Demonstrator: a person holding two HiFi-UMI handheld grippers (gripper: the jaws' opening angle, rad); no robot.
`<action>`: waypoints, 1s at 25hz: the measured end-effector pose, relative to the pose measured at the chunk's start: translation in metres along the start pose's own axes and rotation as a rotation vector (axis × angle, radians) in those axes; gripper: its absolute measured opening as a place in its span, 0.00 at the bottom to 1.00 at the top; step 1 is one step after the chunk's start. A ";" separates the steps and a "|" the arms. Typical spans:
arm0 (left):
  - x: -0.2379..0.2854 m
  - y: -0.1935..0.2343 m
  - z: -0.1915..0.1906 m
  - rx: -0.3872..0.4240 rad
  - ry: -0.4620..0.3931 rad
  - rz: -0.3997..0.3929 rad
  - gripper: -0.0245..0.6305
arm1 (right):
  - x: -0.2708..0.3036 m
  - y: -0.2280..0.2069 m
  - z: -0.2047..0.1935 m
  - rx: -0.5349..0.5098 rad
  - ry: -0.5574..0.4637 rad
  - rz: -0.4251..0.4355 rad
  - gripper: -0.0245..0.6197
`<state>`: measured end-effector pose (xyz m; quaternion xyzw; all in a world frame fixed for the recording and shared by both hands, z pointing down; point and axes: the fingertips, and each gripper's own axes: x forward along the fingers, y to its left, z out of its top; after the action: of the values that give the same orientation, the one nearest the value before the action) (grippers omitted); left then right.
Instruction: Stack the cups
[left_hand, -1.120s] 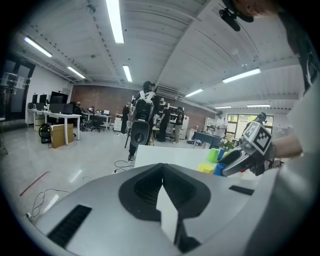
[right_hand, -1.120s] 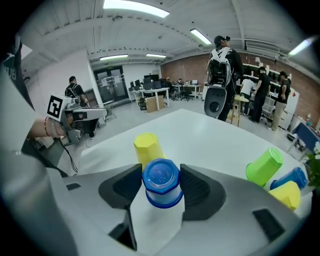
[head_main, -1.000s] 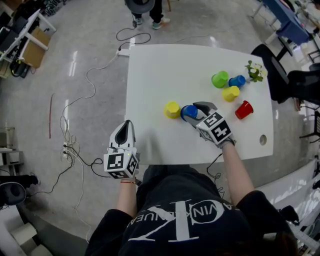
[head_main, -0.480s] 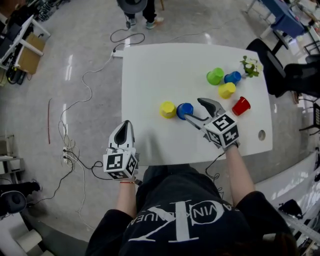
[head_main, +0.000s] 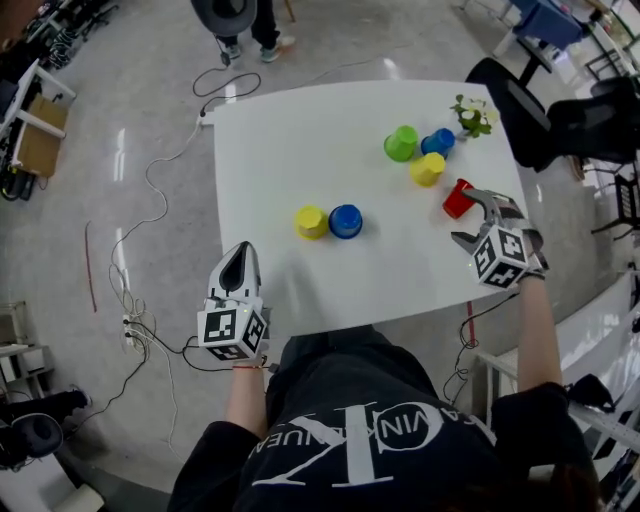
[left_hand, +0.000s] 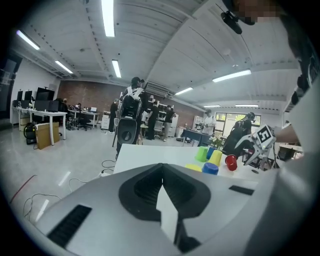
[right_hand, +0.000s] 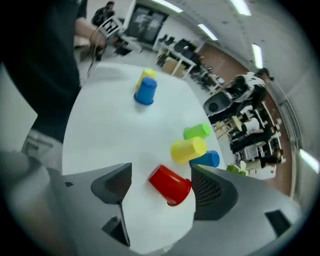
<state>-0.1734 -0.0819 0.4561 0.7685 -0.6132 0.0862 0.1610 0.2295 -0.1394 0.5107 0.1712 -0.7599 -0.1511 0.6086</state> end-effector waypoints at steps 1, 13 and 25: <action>0.001 -0.002 -0.001 0.000 0.004 -0.005 0.04 | 0.005 0.002 -0.014 -0.108 0.077 0.018 0.64; -0.003 -0.003 -0.006 0.017 0.035 0.000 0.04 | 0.054 -0.006 -0.033 -0.460 0.215 -0.004 0.40; 0.008 -0.006 0.005 0.004 0.011 -0.017 0.04 | 0.025 0.004 0.124 0.943 -0.695 0.053 0.41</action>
<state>-0.1657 -0.0893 0.4529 0.7737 -0.6054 0.0901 0.1635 0.1027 -0.1442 0.5075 0.3449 -0.9041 0.1711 0.1854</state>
